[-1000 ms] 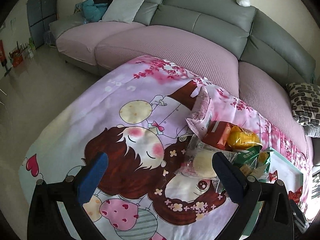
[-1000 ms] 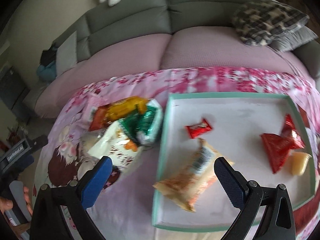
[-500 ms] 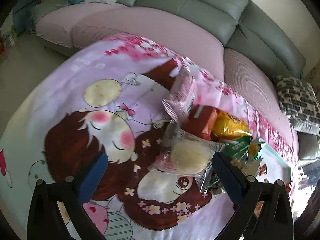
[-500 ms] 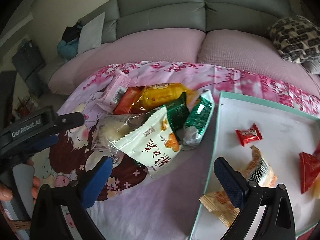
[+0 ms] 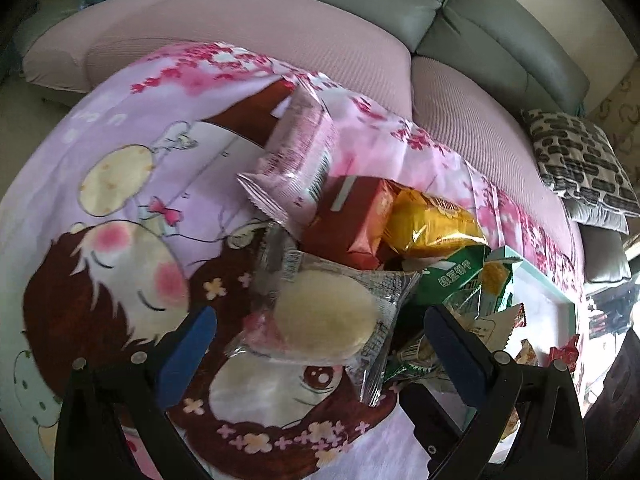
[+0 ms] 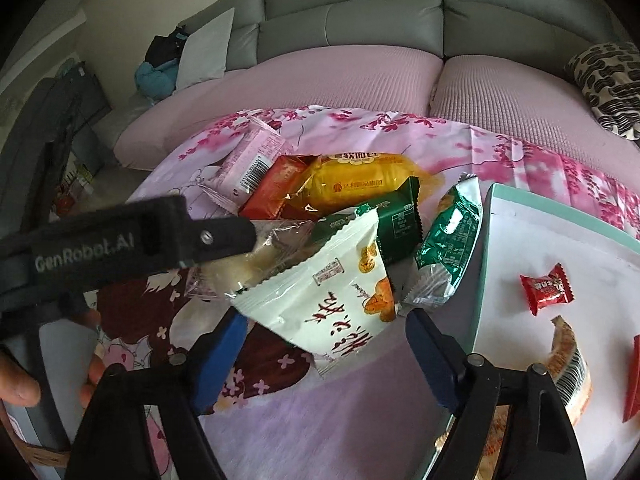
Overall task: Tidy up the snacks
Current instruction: 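Grasp the clear-wrapped round cake with the left tool while the right grasps the white printed bag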
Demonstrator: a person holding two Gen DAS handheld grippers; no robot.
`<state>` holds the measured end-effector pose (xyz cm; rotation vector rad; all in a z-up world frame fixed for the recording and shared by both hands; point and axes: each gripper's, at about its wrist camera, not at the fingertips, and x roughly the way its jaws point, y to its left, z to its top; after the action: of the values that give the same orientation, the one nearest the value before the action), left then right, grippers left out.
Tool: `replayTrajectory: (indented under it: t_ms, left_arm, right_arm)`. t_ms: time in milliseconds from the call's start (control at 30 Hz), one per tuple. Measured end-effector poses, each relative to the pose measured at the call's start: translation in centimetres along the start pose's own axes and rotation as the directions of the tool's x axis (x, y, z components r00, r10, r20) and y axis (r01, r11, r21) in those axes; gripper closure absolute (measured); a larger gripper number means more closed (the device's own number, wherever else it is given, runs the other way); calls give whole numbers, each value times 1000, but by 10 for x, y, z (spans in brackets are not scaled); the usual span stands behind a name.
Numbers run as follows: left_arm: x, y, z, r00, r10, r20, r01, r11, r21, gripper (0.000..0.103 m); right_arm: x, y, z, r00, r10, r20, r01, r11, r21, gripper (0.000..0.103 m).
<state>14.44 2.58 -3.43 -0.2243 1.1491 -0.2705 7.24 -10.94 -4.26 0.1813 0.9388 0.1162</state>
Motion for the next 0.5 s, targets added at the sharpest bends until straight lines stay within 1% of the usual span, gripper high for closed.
replayTrajectory:
  t_ms: [267,300,367,400,467,500]
  left_arm:
    - [18,5,-1,999,5,-31,-6,1000,-20,1]
    - [20,5,-1,999,4,-35,-5,1000,-24,2]
    - [21,7,-2,999,-1,-42,0,1000,-28,13]
    - [21,7,-2,999,-11,-45,10,999,-31,14]
    - [23,5,-1,999,-8,-45,6,1000,-27,17]
    - [22,4,-1,999,-7,-43,6,1000,-23,18]
  right_arm:
    - [10,-5,4,1000,16,-12,-16,1000,13,23]
    - [11,-5,4,1000,16,-13,-16,1000,13,25]
    - [14,-5,4,1000,10,-19,-10,1000,10,30]
    - [15,-5,4,1000,7,-19,-7,1000,11,31]
    - [14,-7,3,1000,11,-19,-11,1000,17,33]
    - [13,-7,3,1000,17,-18,-17,1000,19,36]
